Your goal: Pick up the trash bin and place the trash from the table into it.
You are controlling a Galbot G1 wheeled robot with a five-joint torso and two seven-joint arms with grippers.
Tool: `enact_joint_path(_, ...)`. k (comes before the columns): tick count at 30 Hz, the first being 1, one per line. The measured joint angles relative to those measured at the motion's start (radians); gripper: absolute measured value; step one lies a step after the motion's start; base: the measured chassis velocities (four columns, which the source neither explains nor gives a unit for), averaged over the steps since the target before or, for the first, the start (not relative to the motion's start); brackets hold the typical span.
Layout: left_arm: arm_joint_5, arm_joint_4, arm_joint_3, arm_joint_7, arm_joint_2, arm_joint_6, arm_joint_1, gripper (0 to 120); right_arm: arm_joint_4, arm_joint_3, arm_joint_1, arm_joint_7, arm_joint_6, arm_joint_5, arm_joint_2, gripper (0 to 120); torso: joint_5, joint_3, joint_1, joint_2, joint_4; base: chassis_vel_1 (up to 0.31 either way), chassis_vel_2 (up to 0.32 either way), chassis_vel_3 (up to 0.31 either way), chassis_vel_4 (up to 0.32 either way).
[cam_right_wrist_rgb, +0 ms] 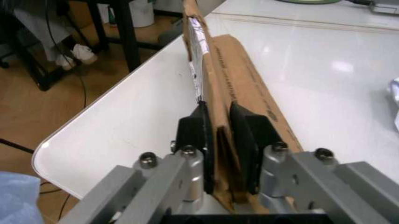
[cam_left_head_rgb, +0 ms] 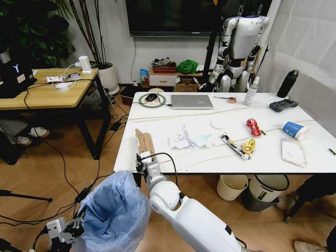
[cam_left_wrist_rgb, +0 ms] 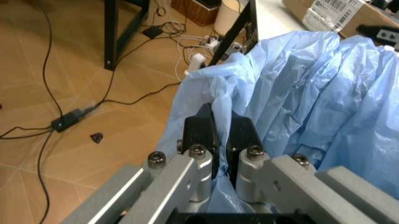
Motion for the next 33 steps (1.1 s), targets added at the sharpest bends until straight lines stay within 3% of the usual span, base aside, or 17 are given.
enact_joint_path(2,-0.001,0.0,0.0,0.0,0.002,0.0,-0.001,0,0.003,0.004,-0.003,0.0,0.0,0.001,-0.003,8,0.0,0.0,0.0,0.0,0.0,0.0,0.0,0.0,0.0)
enact_joint_path(3,-0.001,0.0,0.002,0.0,0.005,0.0,-0.003,0,0.006,0.012,-0.007,-0.001,0.0,0.003,-0.006,1,0.0,0.0,0.0,0.0,0.0,0.0,0.0,0.0,0.0)
enact_joint_path(9,-0.001,0.003,0.02,0.001,0.008,0.002,-0.01,0,0.064,0.071,-0.039,-0.028,0.033,0.05,-0.033,0,0.0,0.0,0.0,0.0,0.0001,0.0,0.0,0.0,0.0)
enact_joint_path(13,0.001,0.003,0.029,0.004,0.016,0.002,-0.009,0,0.174,0.11,-0.085,-0.097,0.122,0.123,-0.083,0,0.0002,0.0,0.0,0.0,-0.0002,0.0,0.0,0.0,0.0)
enact_joint_path(16,-0.007,0.001,0.025,0.008,0.027,0.003,-0.007,0,0.29,0.12,-0.135,-0.224,0.244,0.199,-0.144,0,0.0001,0.0,0.0,0.0,-0.0001,0.0,0.0,0.0,0.0)
enact_joint_path(25,-0.016,-0.018,0.016,0.004,0.016,0.011,-0.008,0,0.423,-0.029,-0.24,-0.418,0.428,0.255,-0.267,0,-0.0001,0.0,0.0,0.0,0.0,0.0,0.0,0.0,0.0)
enact_joint_path(33,-0.016,-0.047,0.001,-0.001,0.003,0.016,-0.003,0,0.436,-0.111,-0.321,-0.457,0.457,0.184,-0.341,0,-0.0001,0.0,0.0,0.0,0.0,0.0,0.0,0.0,0.0)
